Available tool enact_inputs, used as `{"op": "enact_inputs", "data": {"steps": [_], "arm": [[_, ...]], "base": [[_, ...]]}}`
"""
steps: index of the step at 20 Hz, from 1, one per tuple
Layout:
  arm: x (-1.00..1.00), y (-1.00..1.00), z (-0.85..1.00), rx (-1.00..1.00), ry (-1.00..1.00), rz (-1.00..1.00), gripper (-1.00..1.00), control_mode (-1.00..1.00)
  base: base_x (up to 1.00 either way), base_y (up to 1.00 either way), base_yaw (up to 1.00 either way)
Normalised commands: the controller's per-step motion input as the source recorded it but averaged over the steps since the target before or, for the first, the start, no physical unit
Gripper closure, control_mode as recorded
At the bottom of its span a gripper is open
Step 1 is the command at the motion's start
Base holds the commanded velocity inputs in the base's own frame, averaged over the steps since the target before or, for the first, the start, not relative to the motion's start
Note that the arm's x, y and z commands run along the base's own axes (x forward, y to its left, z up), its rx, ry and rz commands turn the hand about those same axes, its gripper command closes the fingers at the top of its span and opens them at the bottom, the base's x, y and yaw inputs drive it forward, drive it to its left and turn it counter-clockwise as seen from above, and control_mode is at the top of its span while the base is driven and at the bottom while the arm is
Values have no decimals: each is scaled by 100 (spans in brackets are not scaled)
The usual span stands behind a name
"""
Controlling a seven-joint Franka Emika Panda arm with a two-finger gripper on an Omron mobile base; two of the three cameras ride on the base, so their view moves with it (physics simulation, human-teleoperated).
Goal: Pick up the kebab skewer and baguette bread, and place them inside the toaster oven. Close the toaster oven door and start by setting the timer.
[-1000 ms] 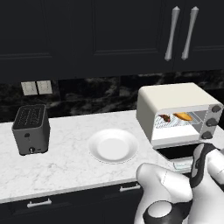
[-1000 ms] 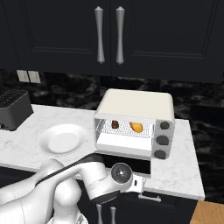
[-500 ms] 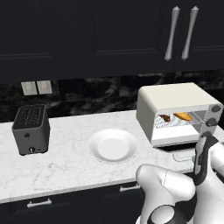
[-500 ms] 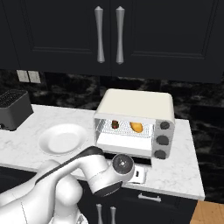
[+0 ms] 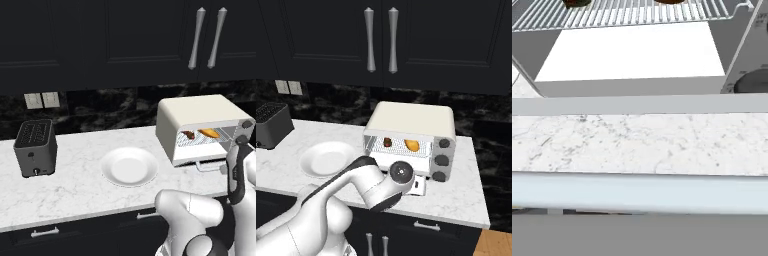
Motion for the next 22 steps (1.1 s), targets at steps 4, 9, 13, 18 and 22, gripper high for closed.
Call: {"op": "enact_inputs", "data": {"steps": [4,9,13,18,22], "arm": [[82,12,1,12,2,0,-100,-100],[89,9,0,14,1,0,-100,-100],[92,5,0,13,5,0,-100,-100],[74,1,-2,13,8,0,-100,-100],[34,0,-9,11,14,0,-100,-100]], "base": [[0,0,0],[0,0,0],[0,0,0],[0,0,0],[0,0,0]]}}
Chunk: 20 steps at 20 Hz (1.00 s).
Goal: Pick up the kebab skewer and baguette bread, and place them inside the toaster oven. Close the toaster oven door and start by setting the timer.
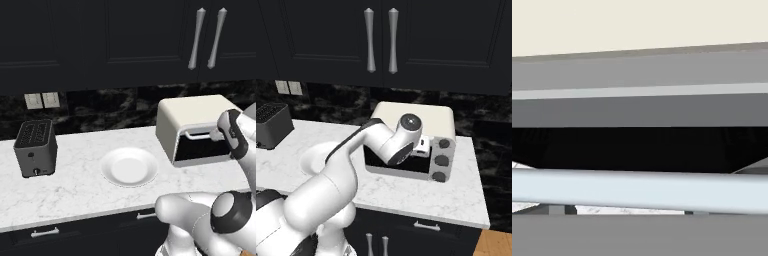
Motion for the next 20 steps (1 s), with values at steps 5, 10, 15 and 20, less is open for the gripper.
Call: {"op": "enact_inputs", "data": {"steps": [5,10,15,20], "arm": [[36,0,-19,11,15,0,-100,-100],[18,0,-20,12,15,0,-100,-100],[15,0,-23,12,12,0,-100,-100],[-14,0,-26,13,7,0,-100,-100]], "base": [[0,0,0],[0,0,0],[0,0,0],[0,0,0]]}}
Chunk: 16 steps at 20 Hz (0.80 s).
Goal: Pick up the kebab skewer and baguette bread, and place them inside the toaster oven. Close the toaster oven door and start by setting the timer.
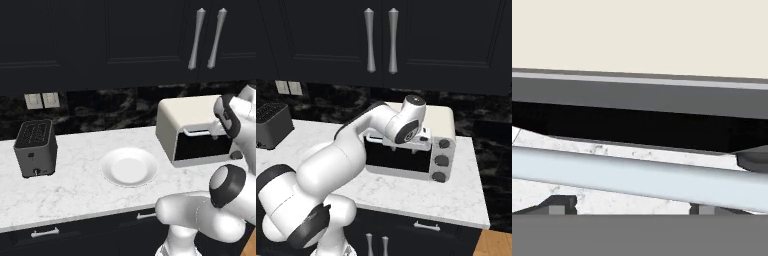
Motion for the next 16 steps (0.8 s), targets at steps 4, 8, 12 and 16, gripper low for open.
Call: {"op": "enact_inputs", "data": {"steps": [4,8,12,16], "arm": [[-18,0,2,15,0,0,-100,-100],[-51,-7,9,13,0,0,-100,-100],[-86,-24,0,0,-1,0,-100,-100],[-100,-45,0,0,-14,13,-100,-100]], "base": [[0,0,0],[0,0,0],[0,0,0],[0,0,0]]}}
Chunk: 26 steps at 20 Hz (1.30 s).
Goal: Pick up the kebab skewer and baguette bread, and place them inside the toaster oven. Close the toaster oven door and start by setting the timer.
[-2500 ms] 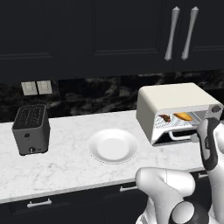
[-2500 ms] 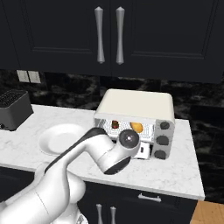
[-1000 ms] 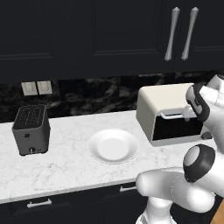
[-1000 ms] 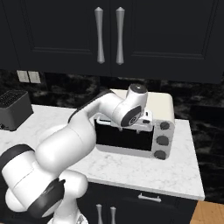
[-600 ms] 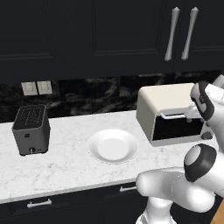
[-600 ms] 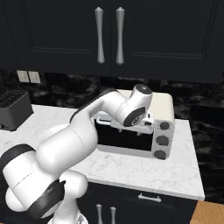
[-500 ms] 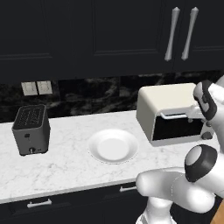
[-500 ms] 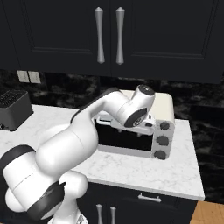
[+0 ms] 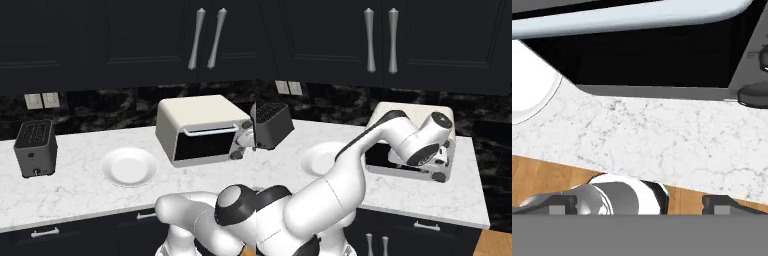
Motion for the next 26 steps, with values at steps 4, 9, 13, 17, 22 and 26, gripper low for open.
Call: {"op": "enact_inputs", "data": {"steps": [4,9,13,17,22,26], "arm": [[-75,-62,0,0,-26,38,-100,-100],[-28,-69,0,0,-34,53,-100,-100],[-21,-64,0,-1,-45,62,-100,-100],[18,-20,0,0,-43,53,-100,-100],[42,-2,0,0,-39,25,-100,-100],[42,18,-6,0,-43,-5,-100,-100]], "base": [[0,0,0],[0,0,0],[0,0,0],[0,0,0],[0,0,0],[0,0,0]]}}
